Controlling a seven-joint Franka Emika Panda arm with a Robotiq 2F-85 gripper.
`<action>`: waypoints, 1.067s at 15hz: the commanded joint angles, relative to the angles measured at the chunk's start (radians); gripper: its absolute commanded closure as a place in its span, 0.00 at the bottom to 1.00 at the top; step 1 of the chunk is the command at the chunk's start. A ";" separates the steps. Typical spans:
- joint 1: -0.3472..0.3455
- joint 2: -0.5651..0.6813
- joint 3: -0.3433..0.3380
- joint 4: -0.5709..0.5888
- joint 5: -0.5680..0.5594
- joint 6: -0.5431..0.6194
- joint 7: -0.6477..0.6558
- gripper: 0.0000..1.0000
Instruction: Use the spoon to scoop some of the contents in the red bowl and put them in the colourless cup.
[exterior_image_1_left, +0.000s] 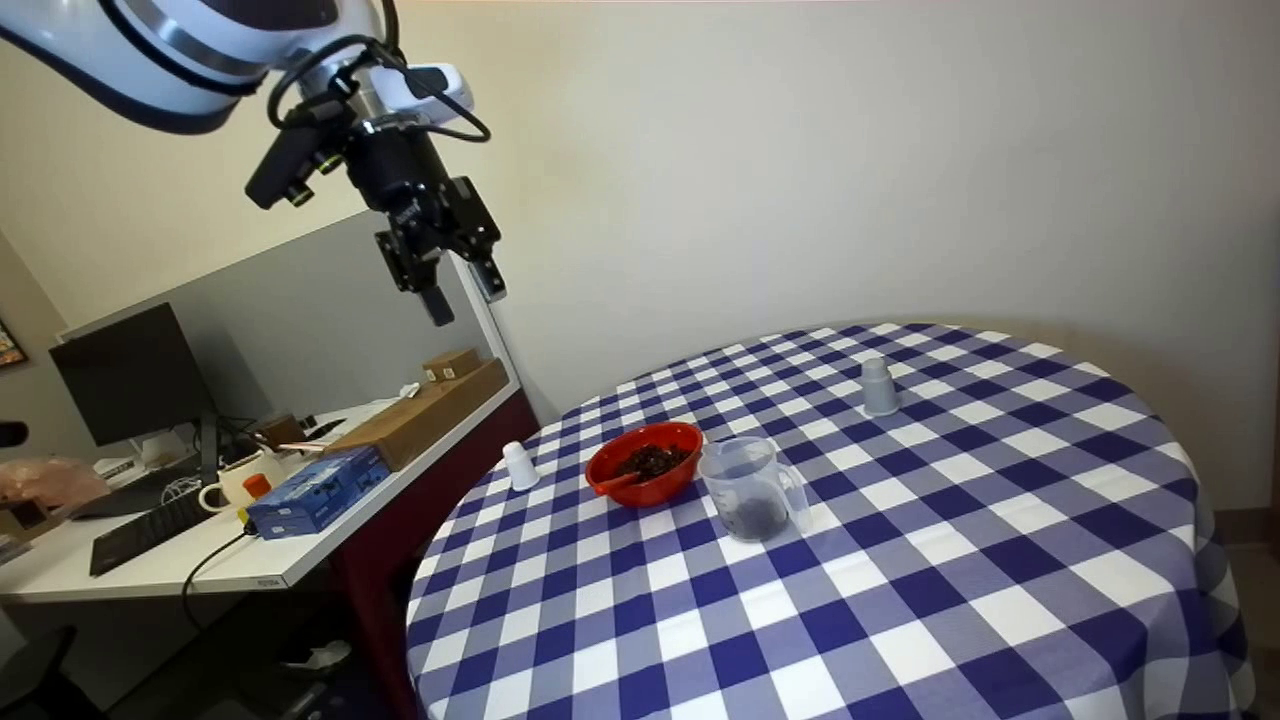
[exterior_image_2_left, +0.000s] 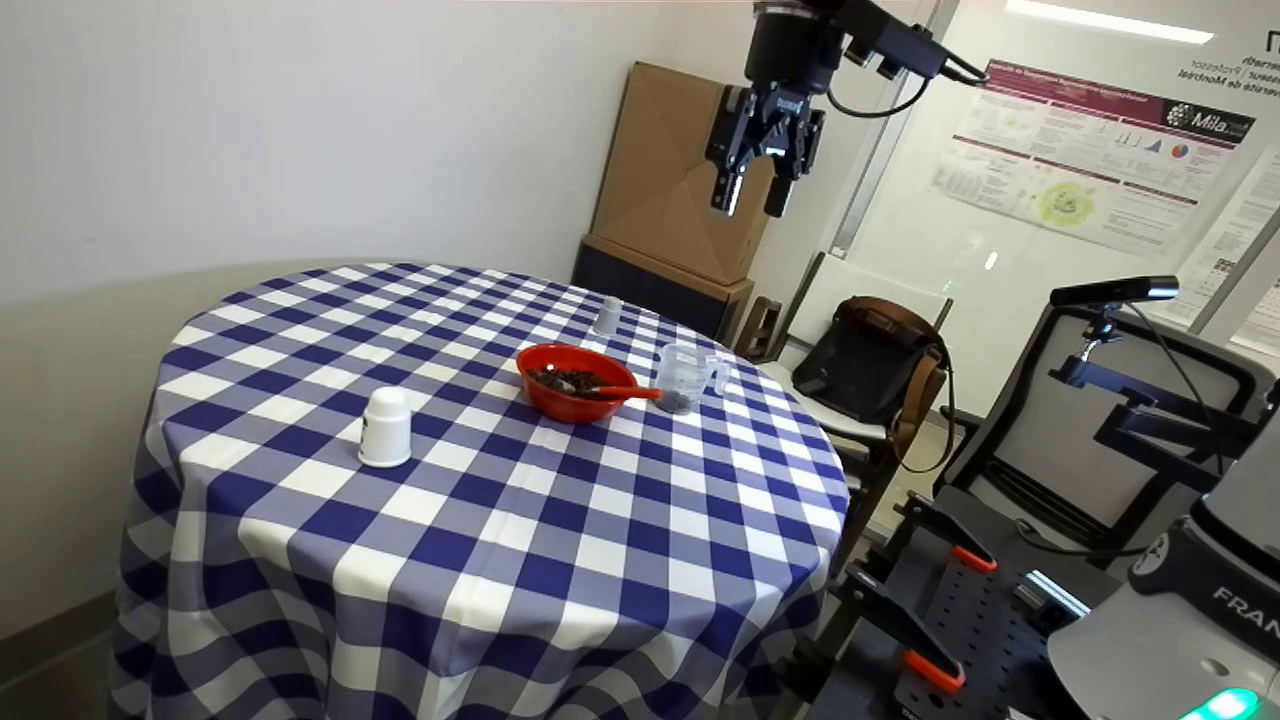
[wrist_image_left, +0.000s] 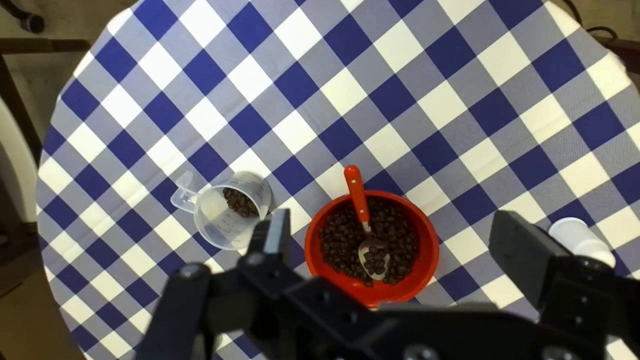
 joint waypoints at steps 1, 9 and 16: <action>0.001 0.116 -0.034 0.053 -0.033 0.044 0.009 0.00; 0.027 0.360 -0.073 0.188 -0.017 0.110 -0.020 0.00; 0.067 0.537 -0.088 0.296 -0.026 0.103 -0.033 0.00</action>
